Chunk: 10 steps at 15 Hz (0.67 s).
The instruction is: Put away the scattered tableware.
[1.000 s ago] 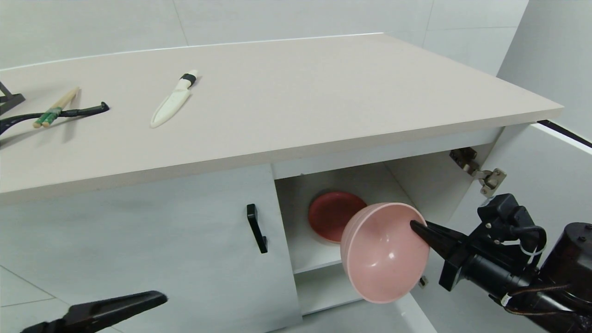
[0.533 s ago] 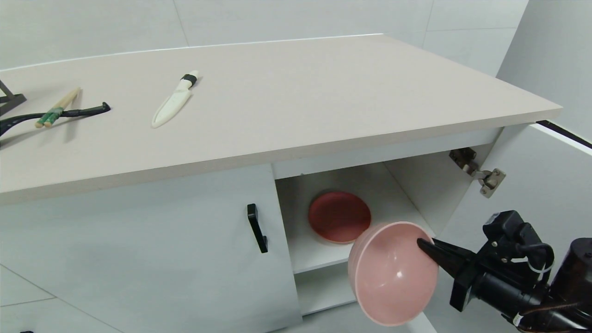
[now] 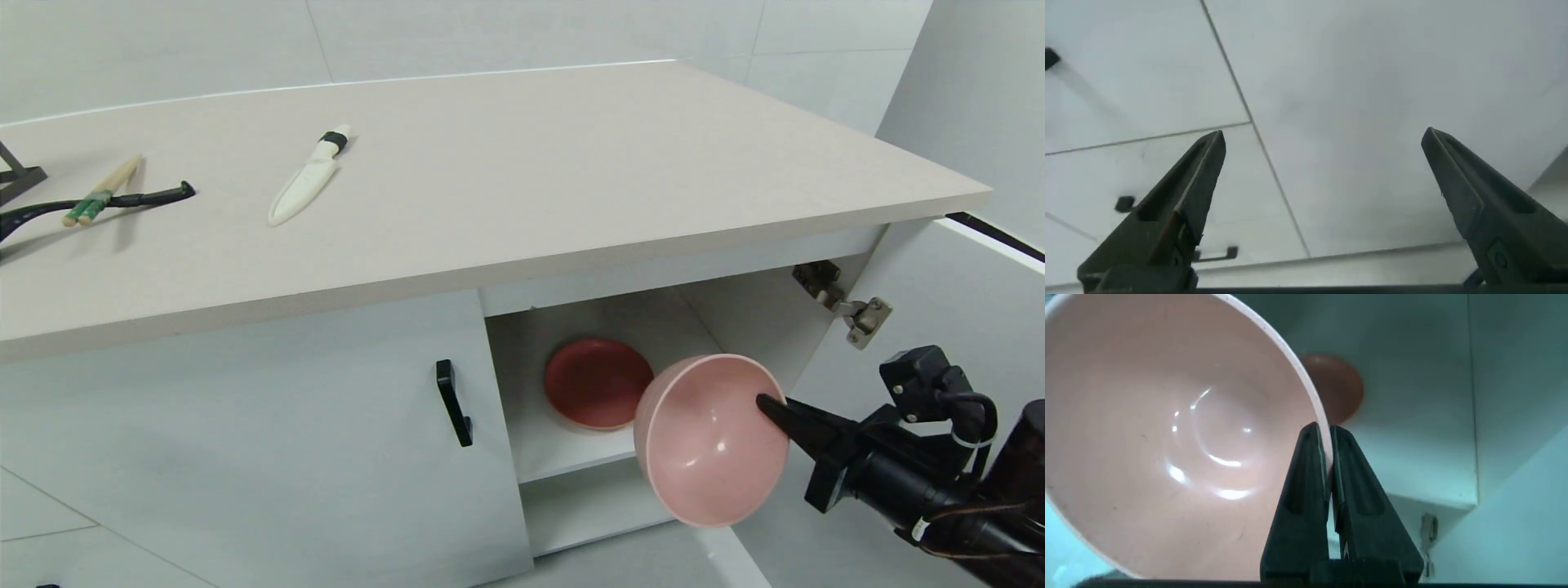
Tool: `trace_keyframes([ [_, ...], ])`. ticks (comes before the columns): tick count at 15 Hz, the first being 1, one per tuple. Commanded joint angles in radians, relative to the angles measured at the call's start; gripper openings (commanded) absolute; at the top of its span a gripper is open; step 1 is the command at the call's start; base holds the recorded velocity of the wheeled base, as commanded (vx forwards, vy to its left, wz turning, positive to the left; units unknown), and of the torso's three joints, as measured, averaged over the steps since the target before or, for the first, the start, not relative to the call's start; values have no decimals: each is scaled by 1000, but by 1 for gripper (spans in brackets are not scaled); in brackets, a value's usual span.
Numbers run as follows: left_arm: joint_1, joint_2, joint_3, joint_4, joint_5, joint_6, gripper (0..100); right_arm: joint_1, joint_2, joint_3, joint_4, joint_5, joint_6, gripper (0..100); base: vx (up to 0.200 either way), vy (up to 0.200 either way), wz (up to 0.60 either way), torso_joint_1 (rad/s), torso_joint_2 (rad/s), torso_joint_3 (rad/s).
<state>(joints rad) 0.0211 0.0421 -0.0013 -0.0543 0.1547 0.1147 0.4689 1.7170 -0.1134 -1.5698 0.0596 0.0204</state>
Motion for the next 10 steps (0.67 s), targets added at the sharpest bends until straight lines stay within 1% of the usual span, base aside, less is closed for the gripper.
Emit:
trace_keyframes([
  [1,0,-7,1,7,-66,-1,100,-1,50,-34,-1,0,1,0,0,0,0,0,0,0],
  [2,-1,-10,1,8,-135,-6,100,-4,90,-63,-1,0,23,0,0,0,0,0,0,0],
  [3,-1,-11,1,8,-164,7,100,-6,136,-94,-1,0,55,0,0,0,0,0,0,0],
  [4,-1,-11,1,8,-168,22,100,-7,185,-123,-1,0,67,0,0,0,0,0,0,0],
  [5,-3,-16,1,8,-168,25,100,-21,239,-149,-1,0,61,0,0,0,0,0,0,0],
  [8,-15,-42,1,8,-172,17,100,-46,312,-235,-1,2,59,0,0,0,0,0,0,0],
  [10,-15,-42,1,8,-179,20,100,-47,319,-307,-1,3,61,0,0,0,0,0,0,0],
])
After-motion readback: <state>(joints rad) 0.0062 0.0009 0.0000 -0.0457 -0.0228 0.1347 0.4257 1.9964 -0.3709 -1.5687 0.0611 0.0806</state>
